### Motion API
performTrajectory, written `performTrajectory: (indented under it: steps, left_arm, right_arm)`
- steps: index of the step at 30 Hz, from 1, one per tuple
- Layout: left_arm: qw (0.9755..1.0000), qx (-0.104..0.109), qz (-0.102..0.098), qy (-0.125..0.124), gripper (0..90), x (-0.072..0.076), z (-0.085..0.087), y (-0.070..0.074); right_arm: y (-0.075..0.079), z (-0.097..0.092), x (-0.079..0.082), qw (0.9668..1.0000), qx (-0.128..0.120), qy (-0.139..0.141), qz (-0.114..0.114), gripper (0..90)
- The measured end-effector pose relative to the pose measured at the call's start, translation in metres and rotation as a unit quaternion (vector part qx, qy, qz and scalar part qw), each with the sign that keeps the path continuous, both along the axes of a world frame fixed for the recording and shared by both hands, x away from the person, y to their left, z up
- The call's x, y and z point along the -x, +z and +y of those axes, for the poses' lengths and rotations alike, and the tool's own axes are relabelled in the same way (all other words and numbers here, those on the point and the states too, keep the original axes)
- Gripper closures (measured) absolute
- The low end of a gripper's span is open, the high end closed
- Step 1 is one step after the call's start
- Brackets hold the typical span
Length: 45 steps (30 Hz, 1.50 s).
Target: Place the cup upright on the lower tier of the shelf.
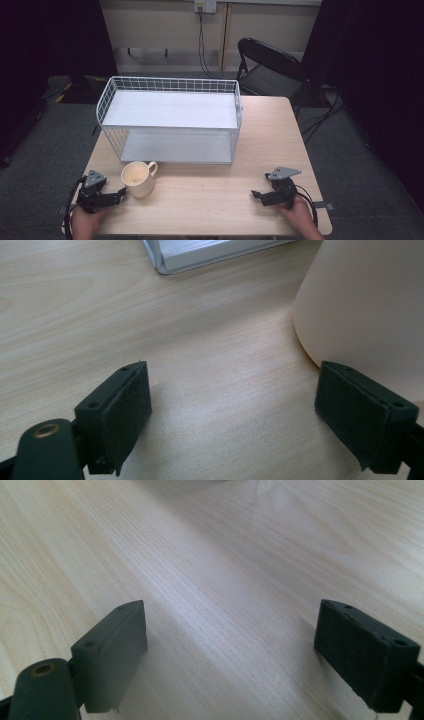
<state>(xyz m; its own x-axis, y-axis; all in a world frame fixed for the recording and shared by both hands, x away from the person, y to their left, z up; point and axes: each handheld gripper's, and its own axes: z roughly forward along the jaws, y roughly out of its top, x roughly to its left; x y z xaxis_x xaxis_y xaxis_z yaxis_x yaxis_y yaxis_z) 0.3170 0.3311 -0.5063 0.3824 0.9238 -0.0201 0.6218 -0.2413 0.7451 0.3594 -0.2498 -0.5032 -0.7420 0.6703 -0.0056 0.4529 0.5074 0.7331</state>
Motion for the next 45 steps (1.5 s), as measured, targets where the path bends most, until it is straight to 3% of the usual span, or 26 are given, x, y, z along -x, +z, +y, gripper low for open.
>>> performTrajectory:
  steps: [14, 22, 32, 37, 45]
  left_arm:
    - [0.9997, -0.005, 0.018, -0.018, 17.9, 0.004, 0.001, 0.005]
    - [0.9996, 0.017, -0.005, -0.021, 17.9, 0.008, 0.002, 0.023]
    - [0.9991, 0.039, 0.004, -0.019, 19.1, 0.009, 0.004, 0.033]
    - [0.9995, 0.024, 0.001, -0.020, 19.3, 0.009, 0.005, 0.040]
    - [0.9994, 0.027, -0.002, -0.022, 19.4, 0.008, 0.008, 0.048]
  right_arm:
    - [0.000, 0.000, 0.000, 1.0000, 0.000, 0.000, 0.000, 12.9]
    - [0.000, 0.000, 0.000, 1.0000, 0.000, 0.000, 0.000, 12.9]
    - [0.000, 0.000, 0.000, 1.0000, 0.000, 0.000, 0.000, 12.9]
    - [0.000, 0.000, 0.000, 1.0000, 0.000, 0.000, 0.000, 12.9]
    - [0.000, 0.000, 0.000, 1.0000, 0.000, 0.000, 0.001, 12.9]
